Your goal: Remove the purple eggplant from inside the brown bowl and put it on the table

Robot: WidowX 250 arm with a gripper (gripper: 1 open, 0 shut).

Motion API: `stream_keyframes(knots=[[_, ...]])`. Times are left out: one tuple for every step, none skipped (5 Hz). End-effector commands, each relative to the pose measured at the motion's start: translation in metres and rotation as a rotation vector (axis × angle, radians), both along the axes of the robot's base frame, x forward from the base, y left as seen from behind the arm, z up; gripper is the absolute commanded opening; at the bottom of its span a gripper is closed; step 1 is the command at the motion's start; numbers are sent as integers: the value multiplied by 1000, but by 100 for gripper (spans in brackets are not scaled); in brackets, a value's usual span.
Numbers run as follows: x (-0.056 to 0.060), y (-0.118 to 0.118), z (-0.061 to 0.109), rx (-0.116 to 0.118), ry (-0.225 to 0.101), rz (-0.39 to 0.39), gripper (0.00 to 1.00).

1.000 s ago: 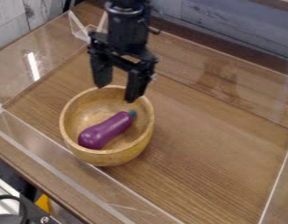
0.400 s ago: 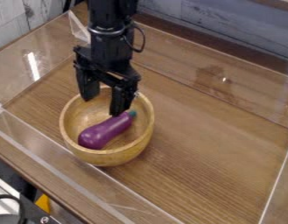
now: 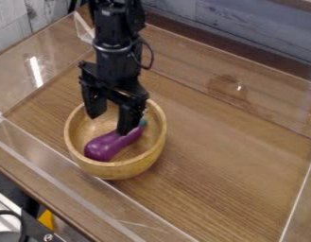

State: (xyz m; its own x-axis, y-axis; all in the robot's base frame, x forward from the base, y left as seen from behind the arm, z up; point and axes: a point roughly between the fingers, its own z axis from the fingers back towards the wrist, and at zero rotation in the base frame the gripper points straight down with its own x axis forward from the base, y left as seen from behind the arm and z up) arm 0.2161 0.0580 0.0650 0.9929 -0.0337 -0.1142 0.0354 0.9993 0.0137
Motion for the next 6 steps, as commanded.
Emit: stream_keyframes(knots=[[3, 3, -3, 9, -34, 6, 100], [4, 4, -12, 13, -46, 7, 100], [6, 4, -17, 7, -62, 6, 100], [8, 3, -21, 0, -75, 5, 100], [11, 3, -25, -6, -84, 6, 100], [13, 3, -28, -14, -92, 8, 100]])
